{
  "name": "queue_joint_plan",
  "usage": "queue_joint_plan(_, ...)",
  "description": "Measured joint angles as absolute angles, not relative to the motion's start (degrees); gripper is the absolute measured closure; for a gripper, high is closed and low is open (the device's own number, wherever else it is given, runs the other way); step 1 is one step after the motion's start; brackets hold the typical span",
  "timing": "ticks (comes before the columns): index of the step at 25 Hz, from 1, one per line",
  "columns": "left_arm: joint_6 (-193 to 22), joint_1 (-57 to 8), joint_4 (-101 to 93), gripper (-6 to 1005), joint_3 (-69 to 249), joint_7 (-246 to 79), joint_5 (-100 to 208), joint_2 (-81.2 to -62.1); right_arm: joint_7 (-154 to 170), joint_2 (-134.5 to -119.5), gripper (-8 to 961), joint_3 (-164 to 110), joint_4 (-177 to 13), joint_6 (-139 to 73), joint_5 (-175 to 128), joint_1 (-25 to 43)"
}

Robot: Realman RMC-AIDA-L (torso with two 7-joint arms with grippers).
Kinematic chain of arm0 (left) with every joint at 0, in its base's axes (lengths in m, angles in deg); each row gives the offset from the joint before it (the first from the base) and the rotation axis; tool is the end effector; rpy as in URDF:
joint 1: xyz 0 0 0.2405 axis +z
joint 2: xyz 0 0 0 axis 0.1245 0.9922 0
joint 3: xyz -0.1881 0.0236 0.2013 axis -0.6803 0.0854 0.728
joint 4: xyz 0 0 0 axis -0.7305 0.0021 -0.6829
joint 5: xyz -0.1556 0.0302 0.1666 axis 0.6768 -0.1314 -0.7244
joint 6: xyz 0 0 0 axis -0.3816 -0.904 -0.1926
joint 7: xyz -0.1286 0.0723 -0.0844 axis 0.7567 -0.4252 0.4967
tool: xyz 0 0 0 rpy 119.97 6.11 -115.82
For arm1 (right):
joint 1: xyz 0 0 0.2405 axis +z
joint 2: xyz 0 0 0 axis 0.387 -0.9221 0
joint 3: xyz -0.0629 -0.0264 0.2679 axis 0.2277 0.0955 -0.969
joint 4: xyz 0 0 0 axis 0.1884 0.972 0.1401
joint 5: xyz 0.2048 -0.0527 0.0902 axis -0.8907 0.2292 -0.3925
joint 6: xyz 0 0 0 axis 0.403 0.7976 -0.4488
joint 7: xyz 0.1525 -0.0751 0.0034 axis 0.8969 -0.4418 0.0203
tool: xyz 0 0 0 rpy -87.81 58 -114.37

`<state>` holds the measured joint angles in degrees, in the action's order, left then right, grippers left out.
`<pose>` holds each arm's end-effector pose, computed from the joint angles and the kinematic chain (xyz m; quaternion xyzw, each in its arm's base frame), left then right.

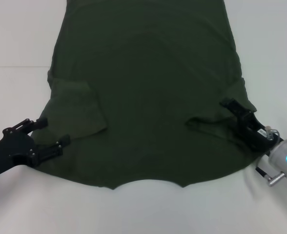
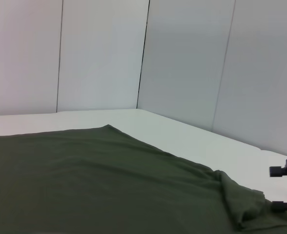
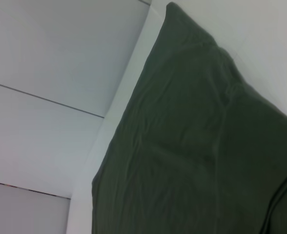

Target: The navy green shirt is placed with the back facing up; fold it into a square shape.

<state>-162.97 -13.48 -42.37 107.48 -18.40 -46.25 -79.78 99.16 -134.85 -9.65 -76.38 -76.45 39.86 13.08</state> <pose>-0.3508 0.3309 -0.0028 -0.8733 -0.2444 -0.2724 0.3216 0.3377 0.3980 -0.1060 -0.5044 0.6987 0.4386 0.2551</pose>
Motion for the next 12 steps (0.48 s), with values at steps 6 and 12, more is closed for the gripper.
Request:
queue_joint_plan(6, -162.97, -13.51, -42.37, 137, 107.49, -18.4, -46.25, -79.85, 99.16, -134.96, 6, -9.97, -76.15, -73.33, 39.81, 14.78)
queue_joint_plan(12, -162.97, -13.59, -42.51, 138, 107.49, -18.41, -46.25, -79.85, 99.14, -134.97, 7, -10.28, -76.13, -70.82, 39.52, 15.96)
